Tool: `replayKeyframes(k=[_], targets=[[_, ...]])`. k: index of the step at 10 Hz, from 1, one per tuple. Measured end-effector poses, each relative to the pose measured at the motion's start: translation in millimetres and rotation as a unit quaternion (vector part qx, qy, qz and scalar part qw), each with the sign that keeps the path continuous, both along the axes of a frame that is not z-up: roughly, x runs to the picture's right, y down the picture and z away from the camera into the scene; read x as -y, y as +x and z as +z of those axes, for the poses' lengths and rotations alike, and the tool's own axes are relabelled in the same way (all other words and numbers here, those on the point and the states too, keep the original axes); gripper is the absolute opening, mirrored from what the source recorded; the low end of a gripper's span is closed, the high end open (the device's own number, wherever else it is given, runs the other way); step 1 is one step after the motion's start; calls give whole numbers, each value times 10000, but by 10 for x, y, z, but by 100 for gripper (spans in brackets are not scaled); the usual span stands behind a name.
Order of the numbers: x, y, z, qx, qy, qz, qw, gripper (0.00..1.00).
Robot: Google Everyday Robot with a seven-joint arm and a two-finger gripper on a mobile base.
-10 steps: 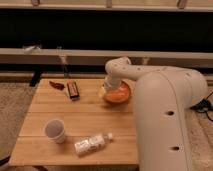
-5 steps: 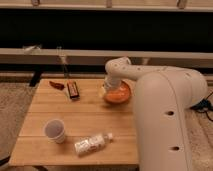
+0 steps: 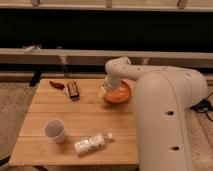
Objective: Place the ceramic cup in the ceramic bowl
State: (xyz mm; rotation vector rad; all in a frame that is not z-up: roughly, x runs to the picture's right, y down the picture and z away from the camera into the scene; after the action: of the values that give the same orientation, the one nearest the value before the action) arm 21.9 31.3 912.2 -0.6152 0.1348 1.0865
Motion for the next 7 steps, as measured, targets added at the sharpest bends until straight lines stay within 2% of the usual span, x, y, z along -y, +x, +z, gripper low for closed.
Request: replayKeyframes(k=[4, 6, 7], targets=[[12, -32, -26, 36, 37, -68, 10000, 80], [33, -274, -226, 180, 206, -265, 9993, 80], [-9, -445, -384, 281, 284, -368, 9985, 80]])
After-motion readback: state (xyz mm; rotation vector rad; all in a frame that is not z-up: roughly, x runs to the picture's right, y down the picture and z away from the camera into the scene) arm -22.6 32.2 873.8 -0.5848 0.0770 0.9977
